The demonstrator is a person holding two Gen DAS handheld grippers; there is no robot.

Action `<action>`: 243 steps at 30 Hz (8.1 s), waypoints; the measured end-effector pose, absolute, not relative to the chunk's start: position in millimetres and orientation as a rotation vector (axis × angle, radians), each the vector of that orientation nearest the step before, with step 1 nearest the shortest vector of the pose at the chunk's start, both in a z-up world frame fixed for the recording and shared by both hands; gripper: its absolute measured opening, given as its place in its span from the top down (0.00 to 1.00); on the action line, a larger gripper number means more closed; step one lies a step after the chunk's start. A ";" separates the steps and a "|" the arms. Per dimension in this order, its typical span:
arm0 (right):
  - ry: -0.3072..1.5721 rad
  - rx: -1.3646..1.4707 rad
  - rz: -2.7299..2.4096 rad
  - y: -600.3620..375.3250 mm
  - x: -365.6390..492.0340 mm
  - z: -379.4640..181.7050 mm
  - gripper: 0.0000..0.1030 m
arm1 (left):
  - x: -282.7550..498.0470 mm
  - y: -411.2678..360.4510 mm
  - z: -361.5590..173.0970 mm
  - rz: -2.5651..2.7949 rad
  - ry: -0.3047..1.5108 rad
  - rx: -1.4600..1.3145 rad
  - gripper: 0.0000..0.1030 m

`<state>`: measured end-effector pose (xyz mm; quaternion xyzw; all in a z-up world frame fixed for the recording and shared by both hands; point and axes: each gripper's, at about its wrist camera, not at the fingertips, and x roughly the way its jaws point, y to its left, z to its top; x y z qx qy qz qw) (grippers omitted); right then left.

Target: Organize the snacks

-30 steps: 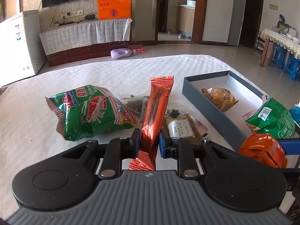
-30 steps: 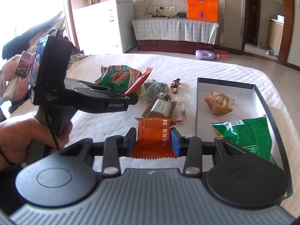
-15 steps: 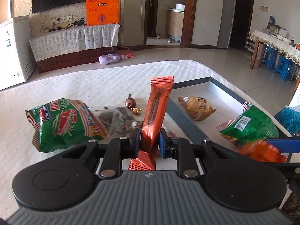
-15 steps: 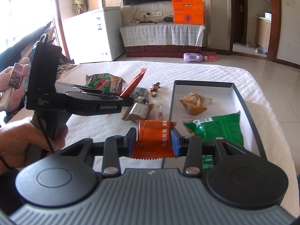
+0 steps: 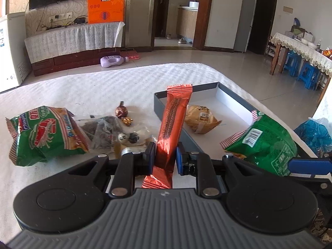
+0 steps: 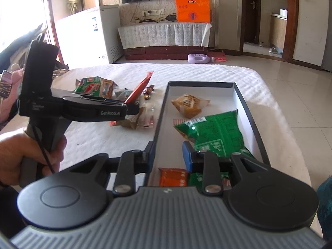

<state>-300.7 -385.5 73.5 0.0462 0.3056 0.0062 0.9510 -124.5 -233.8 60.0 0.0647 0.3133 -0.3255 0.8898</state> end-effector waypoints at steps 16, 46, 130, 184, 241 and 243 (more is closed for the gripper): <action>0.619 0.116 0.008 -391.2 -312.9 73.0 0.70 | -144.9 -270.9 57.3 -0.748 0.632 0.180 0.77; 0.623 0.083 -0.015 -383.7 -323.5 67.6 0.69 | -176.9 -283.5 57.4 -0.754 0.520 0.250 0.13; 0.781 0.007 0.151 -310.9 -225.7 43.3 0.59 | -155.7 -141.9 42.3 -0.549 0.655 0.435 0.01; 0.874 -0.149 0.266 -297.9 -263.6 31.8 0.56 | -84.2 -214.3 19.1 -0.806 0.619 0.279 0.60; 0.597 -0.091 0.147 -328.5 -270.8 84.9 0.60 | -111.8 -187.5 39.7 -0.653 0.572 0.315 0.67; 0.594 -0.091 0.155 -328.0 -271.1 86.1 0.60 | -110.3 -188.6 40.3 -0.654 0.576 0.312 0.67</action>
